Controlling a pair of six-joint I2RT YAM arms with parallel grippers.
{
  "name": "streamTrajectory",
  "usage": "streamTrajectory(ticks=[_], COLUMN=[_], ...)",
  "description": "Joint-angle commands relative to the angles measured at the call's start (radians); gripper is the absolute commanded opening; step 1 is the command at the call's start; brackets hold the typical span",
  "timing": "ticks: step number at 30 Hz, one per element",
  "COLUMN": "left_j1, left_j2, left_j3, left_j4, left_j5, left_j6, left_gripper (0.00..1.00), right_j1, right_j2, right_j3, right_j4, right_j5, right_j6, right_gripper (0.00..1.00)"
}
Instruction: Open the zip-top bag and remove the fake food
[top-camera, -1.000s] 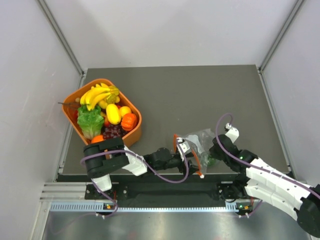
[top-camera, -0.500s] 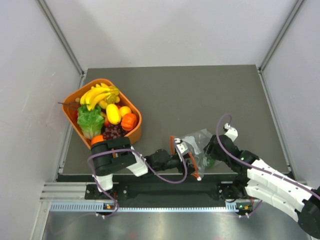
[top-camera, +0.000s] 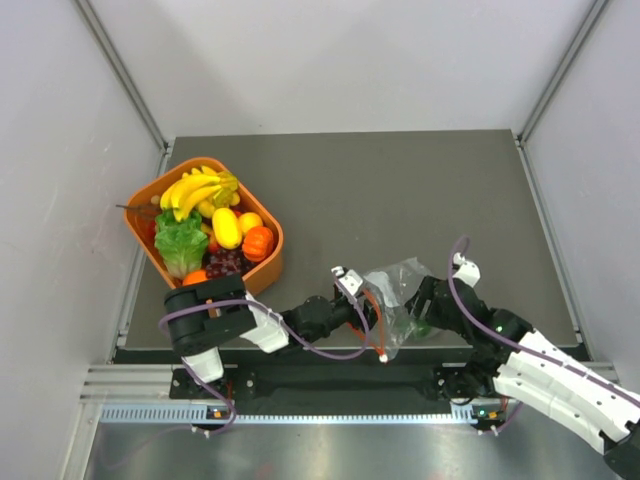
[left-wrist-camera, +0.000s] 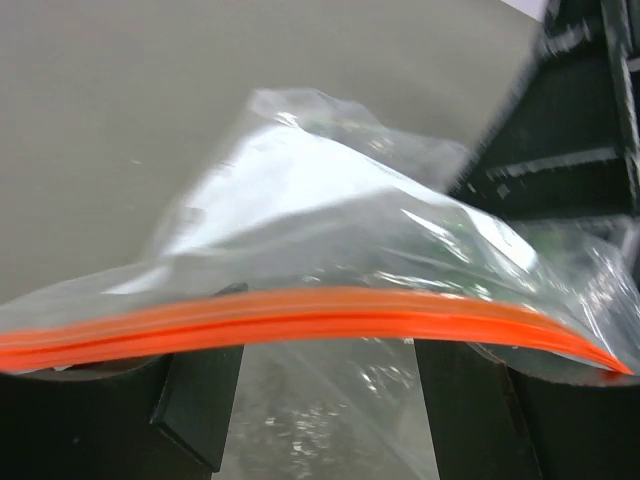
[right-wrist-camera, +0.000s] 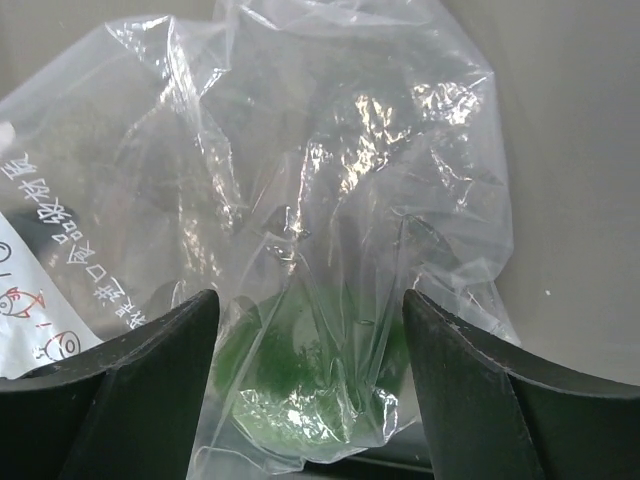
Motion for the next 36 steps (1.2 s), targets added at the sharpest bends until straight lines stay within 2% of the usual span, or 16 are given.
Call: streamTrajectory(ticks=[1,4,6,9,10,12,13,14,16,23,36], left_j1=[0.006,0.006,0.006,0.005,0.003,0.002,0.0,-0.003,-0.009,-0.025,-0.026], left_j2=[-0.063,-0.069,-0.064,-0.026,0.006,0.038,0.07,0.086,0.117,0.143,0.197], left_j3=[0.03,0.035,0.035,0.03,0.029,0.018,0.004,-0.001,-0.002,-0.001,-0.041], left_j4=[-0.038,-0.067,-0.061,-0.012,0.022,0.084,0.12,0.187,0.223,0.255,0.487], left_j5=[-0.106,-0.112,-0.054,0.087,0.113,0.165,0.207,0.249,0.296,0.33,0.376], left_j6=[0.033,0.037,0.03,0.014,0.004,-0.032,-0.044,-0.056,-0.078,-0.092,-0.17], left_gripper=[0.7,0.7,0.7,0.7,0.7,0.7,0.7,0.7,0.7,0.72,0.72], right_j1=[0.038,0.053,0.061,0.072,0.076,0.089,0.092,0.096,0.102,0.113,0.135], right_j2=[-0.015,-0.035,-0.043,-0.029,-0.023,-0.006,0.0,0.012,0.025,0.075,0.089], right_j3=[0.04,0.027,0.009,-0.019,-0.025,-0.039,-0.039,-0.042,-0.049,-0.052,-0.062], right_j4=[-0.059,-0.066,-0.051,-0.017,-0.005,0.024,0.033,0.041,0.069,0.135,0.145], right_j5=[0.015,0.02,0.011,-0.002,-0.003,-0.005,-0.002,0.0,0.008,0.009,0.021], right_j6=[0.025,0.042,0.054,0.068,0.074,0.08,0.083,0.086,0.089,0.092,0.106], right_gripper=[0.74,0.73,0.69,0.46,0.33,0.22,0.13,0.09,0.0,0.0,0.0])
